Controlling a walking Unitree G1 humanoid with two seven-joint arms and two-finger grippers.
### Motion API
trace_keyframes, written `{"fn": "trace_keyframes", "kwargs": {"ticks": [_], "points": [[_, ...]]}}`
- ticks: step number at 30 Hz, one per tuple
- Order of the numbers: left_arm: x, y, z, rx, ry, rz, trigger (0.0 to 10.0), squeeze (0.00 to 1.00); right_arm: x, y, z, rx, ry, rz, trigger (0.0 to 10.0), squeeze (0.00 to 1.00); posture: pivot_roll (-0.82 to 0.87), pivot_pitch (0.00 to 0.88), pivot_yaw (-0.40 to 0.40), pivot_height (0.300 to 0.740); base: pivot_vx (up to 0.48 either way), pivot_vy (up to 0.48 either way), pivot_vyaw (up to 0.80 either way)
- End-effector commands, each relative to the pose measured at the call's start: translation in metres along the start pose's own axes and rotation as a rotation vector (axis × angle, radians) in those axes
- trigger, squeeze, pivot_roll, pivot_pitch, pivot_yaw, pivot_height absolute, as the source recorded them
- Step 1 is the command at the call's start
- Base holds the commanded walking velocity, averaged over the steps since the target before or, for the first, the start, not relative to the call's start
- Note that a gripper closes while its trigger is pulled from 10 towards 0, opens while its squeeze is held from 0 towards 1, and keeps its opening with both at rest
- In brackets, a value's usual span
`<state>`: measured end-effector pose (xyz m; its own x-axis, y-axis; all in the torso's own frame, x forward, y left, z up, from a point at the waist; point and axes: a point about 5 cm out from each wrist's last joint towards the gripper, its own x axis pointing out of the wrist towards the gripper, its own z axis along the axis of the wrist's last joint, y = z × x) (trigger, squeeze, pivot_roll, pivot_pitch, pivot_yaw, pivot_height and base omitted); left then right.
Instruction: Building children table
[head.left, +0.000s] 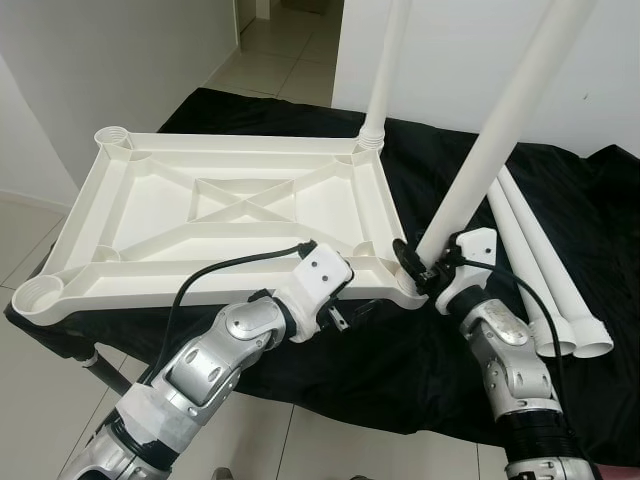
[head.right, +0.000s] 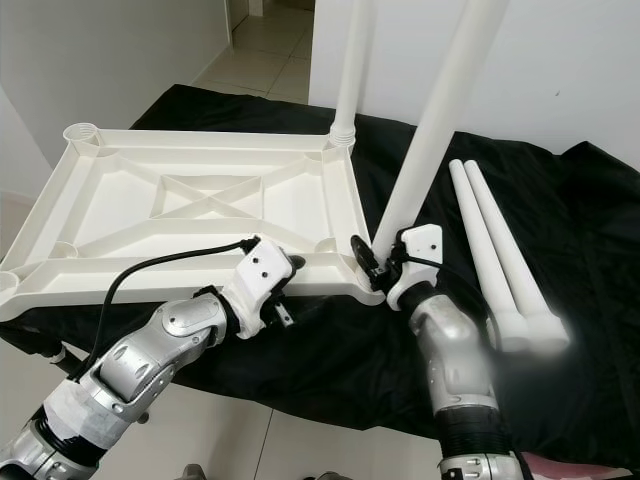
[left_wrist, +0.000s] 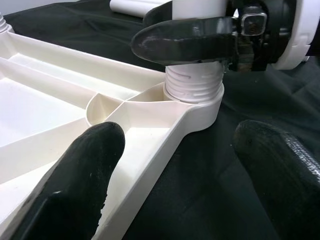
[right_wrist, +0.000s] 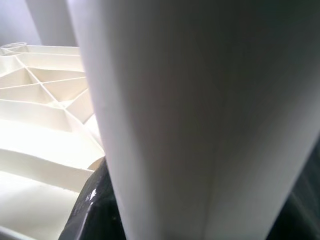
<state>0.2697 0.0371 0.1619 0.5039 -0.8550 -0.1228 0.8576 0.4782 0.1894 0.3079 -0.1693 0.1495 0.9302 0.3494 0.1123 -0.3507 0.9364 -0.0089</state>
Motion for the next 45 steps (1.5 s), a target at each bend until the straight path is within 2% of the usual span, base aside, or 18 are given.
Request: {"fn": "trace_keyframes", "kwargs": {"ticks": [1,2,5,6,9,10,11,12,14,19,24,32,33,34,35,36,40,45], "points": [[-0.001,-0.008,0.001,0.016,-0.002,-0.12,10.0,0.0,-0.002,0.008,-0.011,0.053,0.056,-0.055,10.0,0.0,0.02,0.077,-0.053,0.74,0.0,0.0,0.0],[-0.001,-0.008,0.001,0.016,-0.002,-0.12,10.0,0.0,-0.002,0.008,-0.011,0.053,0.056,-0.055,10.0,0.0,0.02,0.077,-0.053,0.74,0.0,0.0,0.0],[-0.002,-0.008,-0.001,0.016,0.001,-0.119,10.0,0.0,-0.003,0.017,-0.01,0.087,0.046,-0.201,10.0,0.0,0.02,0.073,-0.057,0.74,0.0,0.0,0.0],[-0.002,-0.008,-0.001,0.016,0.001,-0.119,10.0,0.0,-0.003,0.017,-0.01,0.087,0.046,-0.201,10.0,0.0,0.02,0.073,-0.057,0.74,0.0,0.0,0.0],[-0.001,-0.008,-0.001,0.016,0.001,-0.117,10.0,0.0,-0.009,0.022,-0.014,0.093,0.059,-0.404,10.0,0.0,0.01,0.07,-0.062,0.74,0.0,0.0,0.0],[-0.001,-0.008,-0.001,0.016,0.001,-0.117,10.0,0.0,-0.009,0.022,-0.014,0.093,0.059,-0.404,10.0,0.0,0.01,0.07,-0.062,0.74,0.0,0.0,0.0],[-0.001,-0.008,-0.001,0.017,0.0,-0.116,10.0,0.0,-0.012,0.023,-0.016,0.103,0.056,-0.489,10.0,0.0,0.02,0.07,-0.065,0.74,0.0,0.0,0.0],[-0.001,-0.008,-0.001,0.017,0.0,-0.116,10.0,0.0,-0.012,0.023,-0.016,0.103,0.056,-0.489,10.0,0.0,0.02,0.07,-0.065,0.74,0.0,0.0,0.0],[-0.001,-0.009,-0.001,0.018,-0.001,-0.115,10.0,0.0,-0.017,0.025,-0.016,0.125,0.053,-0.605,10.0,0.0,0.02,0.069,-0.066,0.74,0.0,0.0,0.0],[-0.002,-0.008,0.0,0.013,-0.009,-0.109,10.0,0.0,-0.015,0.036,-0.011,0.16,0.031,-0.59,10.0,0.0,0.01,0.068,-0.064,0.74,0.0,0.0,0.0],[-0.002,-0.007,0.001,0.025,-0.017,-0.104,10.0,0.0,-0.016,0.031,-0.003,0.145,-0.017,-0.583,10.0,0.0,0.01,0.067,-0.065,0.74,0.0,0.0,0.0],[-0.003,-0.003,0.002,0.034,-0.027,-0.092,10.0,0.0,-0.015,0.03,-0.002,0.128,-0.023,-0.549,10.0,0.0,0.01,0.06,-0.065,0.74,0.0,0.0,0.0],[-0.003,-0.003,0.002,0.039,-0.028,-0.093,10.0,0.0,-0.015,0.03,-0.001,0.127,-0.03,-0.537,10.0,0.09,0.01,0.057,-0.065,0.74,0.0,0.0,0.0],[-0.003,-0.003,0.002,0.039,-0.029,-0.093,10.0,0.0,-0.016,0.03,0.0,0.128,-0.032,-0.538,10.0,0.09,0.01,0.057,-0.065,0.74,0.0,0.0,0.0],[-0.003,-0.003,0.002,0.041,-0.03,-0.092,10.0,0.0,-0.016,0.03,0.0,0.132,-0.033,-0.534,10.0,0.87,0.01,0.054,-0.064,0.74,0.0,0.0,0.0],[-0.003,-0.003,0.002,0.041,-0.03,-0.091,10.0,0.0,-0.016,0.03,0.0,0.135,-0.038,-0.527,10.0,1.0,0.01,0.054,-0.064,0.74,0.0,0.0,0.0],[-0.003,-0.003,0.003,0.044,-0.033,-0.091,10.0,0.0,-0.016,0.033,0.001,0.143,-0.057,-0.486,10.0,1.0,0.01,0.053,-0.06,0.74,0.0,0.0,0.0],[-0.001,-0.004,0.002,0.053,-0.035,-0.098,10.0,0.0,-0.019,0.027,0.004,0.097,-0.077,-0.417,10.0,1.0,0.01,0.045,-0.056,0.74,0.0,0.0,0.0]]}}
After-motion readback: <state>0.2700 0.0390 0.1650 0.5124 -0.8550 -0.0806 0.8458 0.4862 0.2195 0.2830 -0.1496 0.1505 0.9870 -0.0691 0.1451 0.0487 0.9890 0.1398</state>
